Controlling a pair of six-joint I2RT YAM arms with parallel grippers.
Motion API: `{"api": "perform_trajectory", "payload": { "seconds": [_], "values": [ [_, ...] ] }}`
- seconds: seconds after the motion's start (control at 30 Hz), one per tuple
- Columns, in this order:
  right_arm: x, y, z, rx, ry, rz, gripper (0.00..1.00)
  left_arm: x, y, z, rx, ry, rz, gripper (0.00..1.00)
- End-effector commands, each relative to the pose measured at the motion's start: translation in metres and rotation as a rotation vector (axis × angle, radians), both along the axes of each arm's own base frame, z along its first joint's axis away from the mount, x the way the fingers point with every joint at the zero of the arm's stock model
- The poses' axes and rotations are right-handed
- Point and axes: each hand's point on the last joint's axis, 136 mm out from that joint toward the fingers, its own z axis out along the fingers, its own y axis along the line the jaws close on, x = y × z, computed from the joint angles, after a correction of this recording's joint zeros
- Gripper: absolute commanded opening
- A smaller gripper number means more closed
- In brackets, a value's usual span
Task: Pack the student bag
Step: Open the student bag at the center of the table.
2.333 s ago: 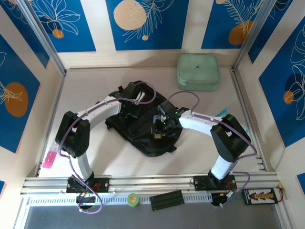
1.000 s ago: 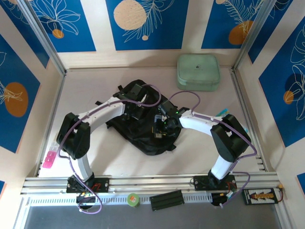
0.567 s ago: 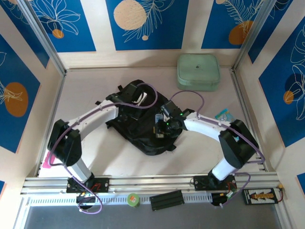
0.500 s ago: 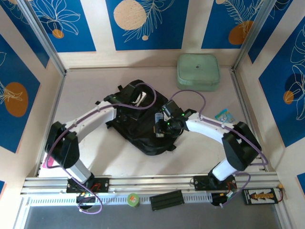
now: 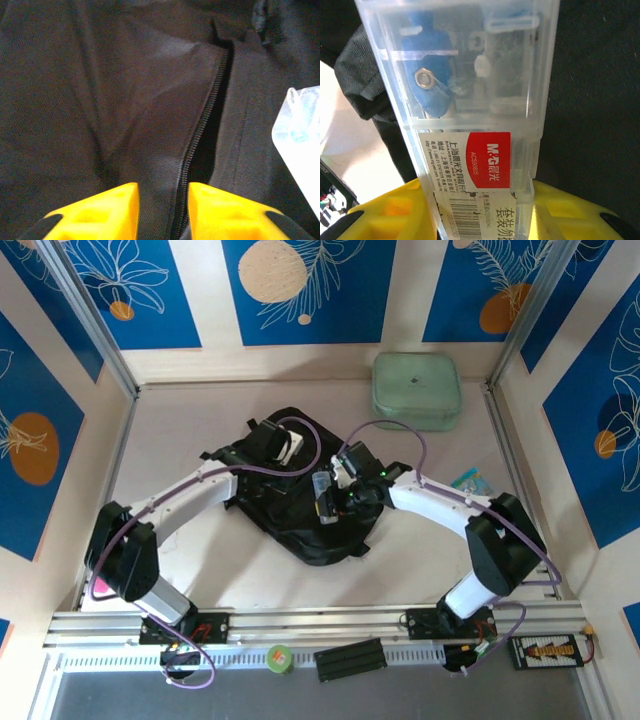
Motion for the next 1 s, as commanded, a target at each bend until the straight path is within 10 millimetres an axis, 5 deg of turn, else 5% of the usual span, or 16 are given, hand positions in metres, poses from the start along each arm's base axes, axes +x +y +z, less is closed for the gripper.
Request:
{"api": "perform_trajectory", "payload": {
  "seconds": [0.0,0.23,0.5,0.7,0.97],
  "values": [
    [0.009,-0.001,0.008,-0.004,-0.009,0.004,0.24,0.000,0.008,-0.019,0.023,0.047,0.028,0.42],
    [0.006,-0.017,0.001,-0.004,0.019,-0.069,0.24,-0.009,-0.008,-0.048,0.041,0.155,-0.090,0.60],
    [0.004,-0.020,-0.007,-0.006,0.044,-0.096,0.25,0.005,-0.003,-0.056,0.151,0.124,-0.093,0.71],
    [0.005,-0.023,-0.011,-0.022,0.045,-0.114,0.24,0.026,0.019,-0.059,0.288,0.085,0.034,0.46],
    [0.007,-0.023,-0.002,-0.017,0.007,-0.091,0.24,0.020,0.017,-0.022,0.185,0.009,0.052,0.02]
  ]
}}
